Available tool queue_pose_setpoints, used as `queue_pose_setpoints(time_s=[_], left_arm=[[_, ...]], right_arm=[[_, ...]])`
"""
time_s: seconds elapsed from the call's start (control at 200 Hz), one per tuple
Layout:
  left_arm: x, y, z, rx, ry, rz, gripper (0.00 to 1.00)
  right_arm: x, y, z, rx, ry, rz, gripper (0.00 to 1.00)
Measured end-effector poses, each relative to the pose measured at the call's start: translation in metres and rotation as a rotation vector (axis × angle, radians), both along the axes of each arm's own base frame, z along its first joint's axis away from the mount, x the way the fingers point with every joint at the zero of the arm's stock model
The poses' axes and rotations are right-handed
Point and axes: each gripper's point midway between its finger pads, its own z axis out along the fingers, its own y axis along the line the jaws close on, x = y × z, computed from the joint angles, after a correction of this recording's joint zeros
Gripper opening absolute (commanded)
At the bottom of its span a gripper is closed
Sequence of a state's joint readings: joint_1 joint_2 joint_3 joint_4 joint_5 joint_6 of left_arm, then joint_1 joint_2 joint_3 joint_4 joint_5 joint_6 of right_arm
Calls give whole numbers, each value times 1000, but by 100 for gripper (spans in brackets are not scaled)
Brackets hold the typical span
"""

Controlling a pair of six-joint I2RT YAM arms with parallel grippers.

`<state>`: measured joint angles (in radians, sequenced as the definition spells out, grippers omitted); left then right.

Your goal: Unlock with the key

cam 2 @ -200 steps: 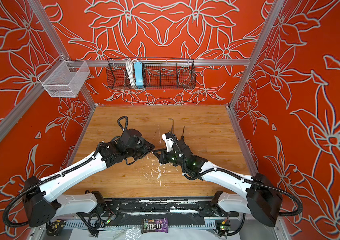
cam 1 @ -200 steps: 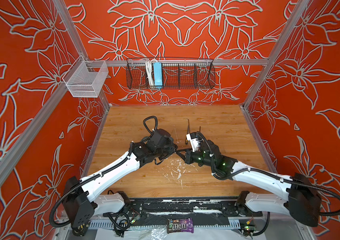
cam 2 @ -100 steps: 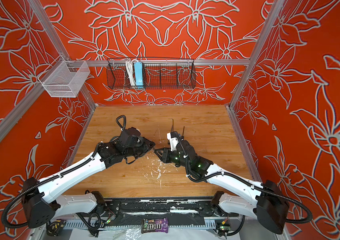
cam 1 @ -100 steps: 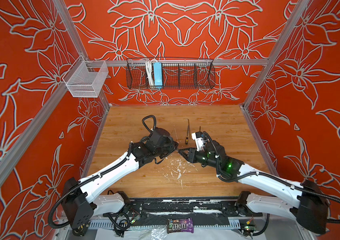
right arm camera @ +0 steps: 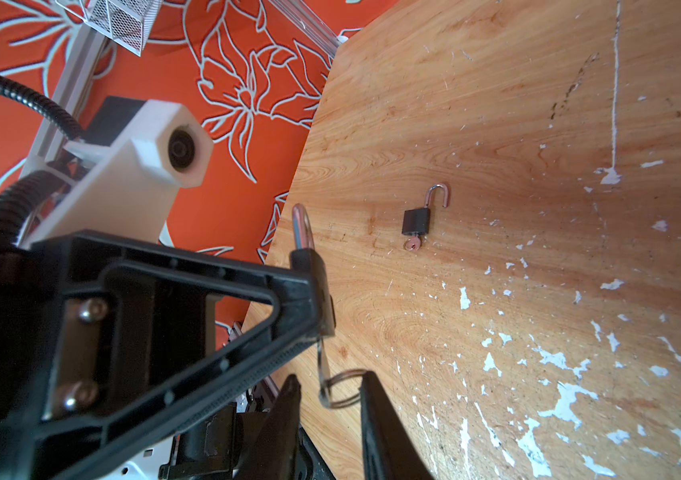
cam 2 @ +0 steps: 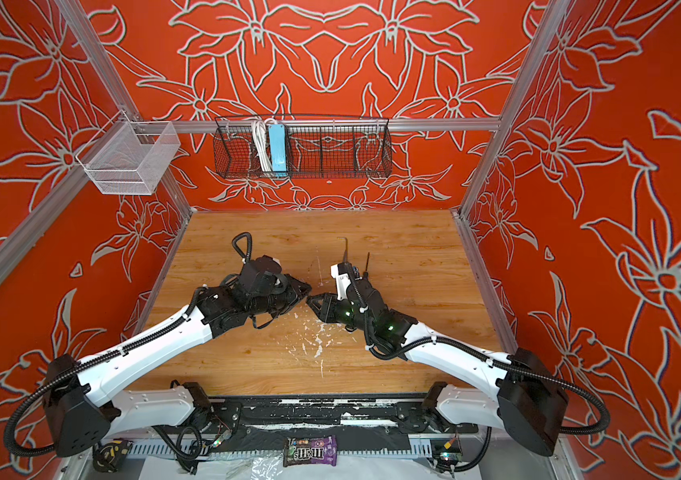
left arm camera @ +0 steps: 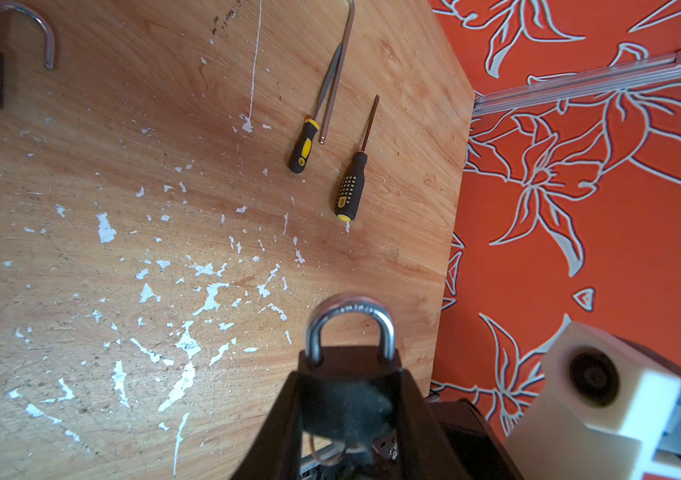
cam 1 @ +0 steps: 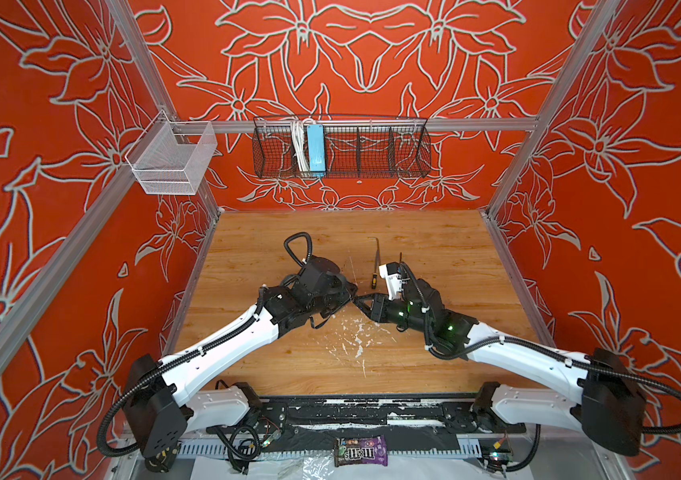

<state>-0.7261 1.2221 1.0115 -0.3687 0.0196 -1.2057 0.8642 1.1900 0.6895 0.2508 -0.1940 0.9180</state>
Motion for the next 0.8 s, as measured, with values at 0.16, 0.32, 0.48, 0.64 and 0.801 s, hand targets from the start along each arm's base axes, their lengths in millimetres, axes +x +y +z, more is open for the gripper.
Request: queue_pose_setpoints(time_s=[0.16,0.32,0.48,0.64,0.801], left_arm=[[1,-1,2,-6,-7,0,0],[1,-2,2,-9,-6,-4,0],[2,-2,4,-22,-10,-6,0],[2,-2,6,-31,-9,-7,0],[3,-3,8,-41,-11,-6,0]], right_arm=[[2,1,1,-2,-8,-6,18],[5,2,-2,-9,-14,-9,12],[7,3,1,-8,-19,-16,6],[8,2,1,-7,-18,-22,0],[8,3,3,8,-17,-22,0]])
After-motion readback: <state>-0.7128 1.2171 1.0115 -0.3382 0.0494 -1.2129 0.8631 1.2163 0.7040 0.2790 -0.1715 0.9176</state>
